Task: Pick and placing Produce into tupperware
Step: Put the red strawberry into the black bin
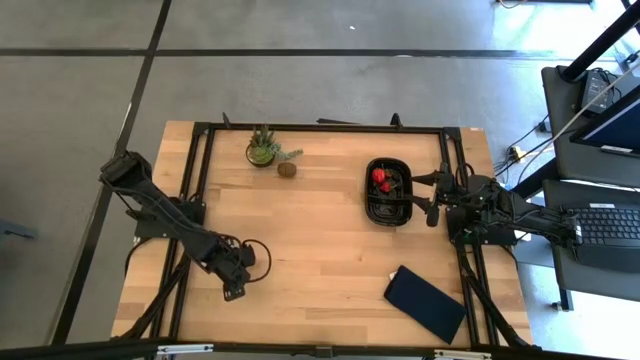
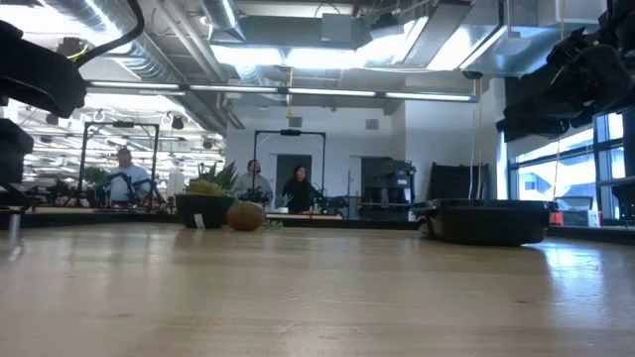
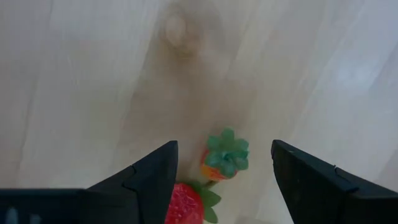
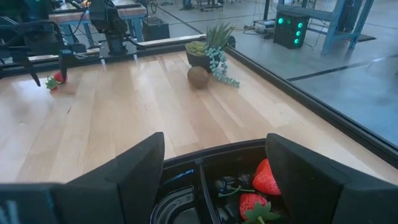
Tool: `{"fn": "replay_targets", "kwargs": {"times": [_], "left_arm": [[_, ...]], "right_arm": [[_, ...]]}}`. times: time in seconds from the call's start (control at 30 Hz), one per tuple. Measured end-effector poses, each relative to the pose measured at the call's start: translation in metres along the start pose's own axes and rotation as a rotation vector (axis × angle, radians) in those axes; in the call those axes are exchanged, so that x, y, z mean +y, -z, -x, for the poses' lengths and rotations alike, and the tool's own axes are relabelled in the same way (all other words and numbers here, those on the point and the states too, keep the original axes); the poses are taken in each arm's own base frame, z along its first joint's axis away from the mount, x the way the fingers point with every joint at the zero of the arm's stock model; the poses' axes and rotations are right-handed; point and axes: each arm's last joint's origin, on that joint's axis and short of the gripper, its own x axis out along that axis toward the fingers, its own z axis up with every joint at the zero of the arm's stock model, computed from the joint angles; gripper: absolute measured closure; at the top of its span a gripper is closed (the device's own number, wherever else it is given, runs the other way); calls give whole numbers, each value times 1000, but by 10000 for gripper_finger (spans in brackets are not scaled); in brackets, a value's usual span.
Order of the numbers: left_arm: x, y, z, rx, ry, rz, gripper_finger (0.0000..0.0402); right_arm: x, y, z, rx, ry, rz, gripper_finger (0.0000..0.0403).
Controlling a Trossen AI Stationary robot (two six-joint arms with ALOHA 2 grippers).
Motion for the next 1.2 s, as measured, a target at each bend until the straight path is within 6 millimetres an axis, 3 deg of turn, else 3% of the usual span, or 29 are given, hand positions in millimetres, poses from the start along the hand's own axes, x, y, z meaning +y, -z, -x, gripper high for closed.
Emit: {"fn": "replay_targets", "kwargs": {"times": [0.37, 1.2], "left_arm": [[0, 0, 0, -6, -6, -4, 213], [2, 0, 0, 3, -23, -61, 395]], "right_arm": [[0, 0, 0, 0, -1, 0, 121], [0, 0, 0, 0, 0, 1, 121]]}}
